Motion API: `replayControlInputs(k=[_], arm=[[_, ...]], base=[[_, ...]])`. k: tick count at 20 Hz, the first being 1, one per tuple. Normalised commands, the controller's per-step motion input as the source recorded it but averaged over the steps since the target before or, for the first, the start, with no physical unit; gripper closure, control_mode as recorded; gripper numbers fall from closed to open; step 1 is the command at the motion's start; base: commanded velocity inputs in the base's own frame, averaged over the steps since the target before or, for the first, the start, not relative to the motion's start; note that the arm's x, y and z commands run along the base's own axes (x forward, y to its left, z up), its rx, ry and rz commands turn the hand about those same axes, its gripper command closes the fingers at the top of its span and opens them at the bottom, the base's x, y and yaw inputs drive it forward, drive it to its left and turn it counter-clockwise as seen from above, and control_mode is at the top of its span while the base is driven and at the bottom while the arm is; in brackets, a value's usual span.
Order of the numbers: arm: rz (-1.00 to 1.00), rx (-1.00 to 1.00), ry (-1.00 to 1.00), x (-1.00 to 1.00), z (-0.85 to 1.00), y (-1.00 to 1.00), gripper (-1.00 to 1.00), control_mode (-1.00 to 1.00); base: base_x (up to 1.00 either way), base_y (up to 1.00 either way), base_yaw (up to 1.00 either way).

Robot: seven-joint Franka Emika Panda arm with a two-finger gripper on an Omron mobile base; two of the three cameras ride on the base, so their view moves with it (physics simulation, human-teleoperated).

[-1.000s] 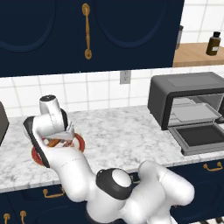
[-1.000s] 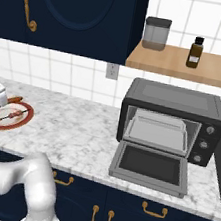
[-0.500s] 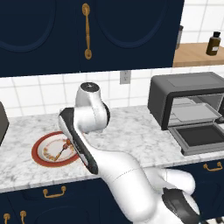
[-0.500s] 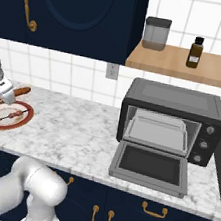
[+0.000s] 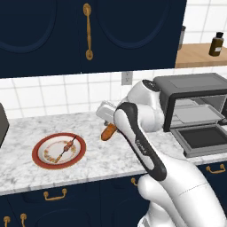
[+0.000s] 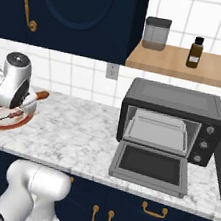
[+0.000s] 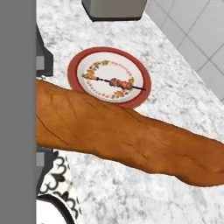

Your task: Pick up the kebab skewer and baguette bread, and place them inside the toaster oven. Close the toaster oven door and start by setting the timer.

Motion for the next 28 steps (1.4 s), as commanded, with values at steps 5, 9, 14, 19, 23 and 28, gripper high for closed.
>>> replayControlInputs(k=[5,9,14,19,23,28], arm=[[-0.18,0.12,0.00,-0.07,0.22,-1.00,1.00,-1.00],[-0.19,0.02,-0.02,-0.02,0.18,-1.00,1.00,-1.00],[-0.16,0.05,-0.04,-0.03,0.26,-1.00,1.00,-1.00],[-0.07,0.02,-0.10,0.00,0.25,-1.00,1.00,-1.00],[-0.06,0.00,-0.14,-0.01,0.00,-0.93,1.00,-1.00],[-0.10,0.00,-0.06,0.00,0.13,-0.97,1.00,-1.00]], base=[[0.00,0.00,0.00],[0.00,0.00,0.00],[0.00,0.00,0.00],[0.00,0.00,0.00],[0.00,0.00,0.00],[0.00,0.00,0.00]])
